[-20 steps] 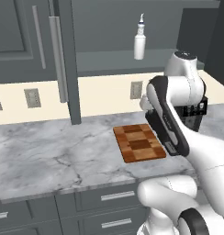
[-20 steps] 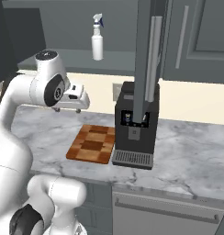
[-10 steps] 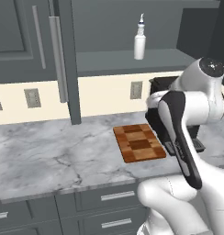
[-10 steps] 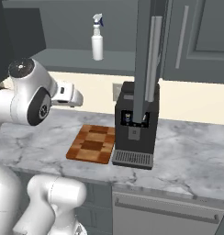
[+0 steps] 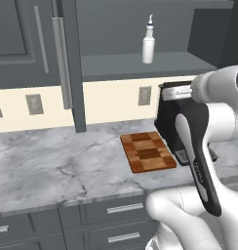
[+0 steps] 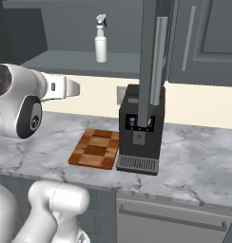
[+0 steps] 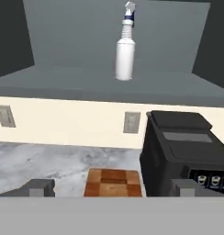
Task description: Grab the spray bottle from the cabinet, then place it next to the cutting board for sanitizing. Then grab the dish brush from the countertop next to the sink and place it next to the cutting board.
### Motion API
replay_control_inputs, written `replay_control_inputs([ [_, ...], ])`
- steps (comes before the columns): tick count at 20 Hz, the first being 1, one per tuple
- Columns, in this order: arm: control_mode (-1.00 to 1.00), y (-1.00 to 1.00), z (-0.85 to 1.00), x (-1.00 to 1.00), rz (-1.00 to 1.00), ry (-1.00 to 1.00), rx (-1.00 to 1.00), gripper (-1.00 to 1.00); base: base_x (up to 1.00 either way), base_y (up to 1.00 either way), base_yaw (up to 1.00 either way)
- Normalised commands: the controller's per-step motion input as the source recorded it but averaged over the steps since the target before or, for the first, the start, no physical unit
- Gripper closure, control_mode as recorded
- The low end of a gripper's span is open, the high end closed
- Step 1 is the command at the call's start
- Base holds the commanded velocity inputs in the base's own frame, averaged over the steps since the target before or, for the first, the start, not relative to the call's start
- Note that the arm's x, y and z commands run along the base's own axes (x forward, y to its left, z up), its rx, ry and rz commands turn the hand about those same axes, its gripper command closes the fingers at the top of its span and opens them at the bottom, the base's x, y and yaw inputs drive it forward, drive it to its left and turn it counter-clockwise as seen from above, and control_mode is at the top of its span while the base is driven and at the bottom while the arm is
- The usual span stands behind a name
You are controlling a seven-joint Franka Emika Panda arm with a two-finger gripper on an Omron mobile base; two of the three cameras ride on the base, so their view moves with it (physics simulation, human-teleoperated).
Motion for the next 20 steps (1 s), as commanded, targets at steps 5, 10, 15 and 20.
replay_control_inputs([
  [5,-1.00,0.00,0.69,-0.24,0.00,-0.27,0.00,-1.00,0.00,0.00,0.00],
  [10,-1.00,0.00,0.62,-0.14,-0.02,-0.23,0.00,-1.00,0.00,0.00,0.00],
  [15,-1.00,0.00,0.49,0.00,0.00,-0.03,0.00,-1.00,0.00,0.00,0.00],
  [20,-1.00,-0.01,0.32,0.17,-0.01,0.00,0.00,-1.00,0.00,0.00,0.00],
])
